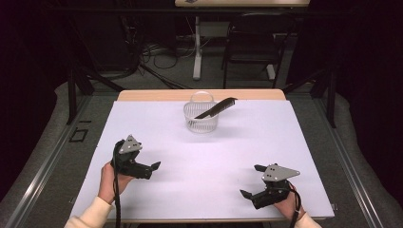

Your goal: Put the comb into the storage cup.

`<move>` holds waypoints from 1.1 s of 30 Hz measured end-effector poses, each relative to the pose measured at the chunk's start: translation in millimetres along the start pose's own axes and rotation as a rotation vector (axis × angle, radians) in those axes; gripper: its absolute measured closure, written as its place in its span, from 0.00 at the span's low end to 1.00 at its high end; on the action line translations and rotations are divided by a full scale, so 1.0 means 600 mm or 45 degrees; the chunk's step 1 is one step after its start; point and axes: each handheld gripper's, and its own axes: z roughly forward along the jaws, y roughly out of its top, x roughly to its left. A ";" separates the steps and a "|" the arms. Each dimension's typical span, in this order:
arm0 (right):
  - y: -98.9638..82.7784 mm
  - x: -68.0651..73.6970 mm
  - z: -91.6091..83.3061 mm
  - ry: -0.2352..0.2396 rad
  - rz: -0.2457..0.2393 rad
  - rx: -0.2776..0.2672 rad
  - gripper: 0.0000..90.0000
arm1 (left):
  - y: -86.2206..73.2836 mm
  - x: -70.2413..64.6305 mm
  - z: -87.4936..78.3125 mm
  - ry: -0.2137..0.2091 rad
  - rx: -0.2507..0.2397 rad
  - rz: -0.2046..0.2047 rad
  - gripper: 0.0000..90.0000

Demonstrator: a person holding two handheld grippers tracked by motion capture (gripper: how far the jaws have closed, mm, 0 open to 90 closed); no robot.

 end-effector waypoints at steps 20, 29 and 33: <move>0.000 0.001 -0.001 0.000 -0.001 0.002 0.00 | -0.044 -0.010 -0.015 -0.003 0.017 -0.033 0.00; 0.000 0.001 0.000 -0.003 0.002 -0.001 0.00 | -0.057 -0.017 -0.019 -0.005 0.011 -0.035 0.00; 0.000 0.000 0.000 -0.004 0.001 0.000 0.00 | -0.063 -0.021 -0.022 -0.006 0.012 -0.033 0.00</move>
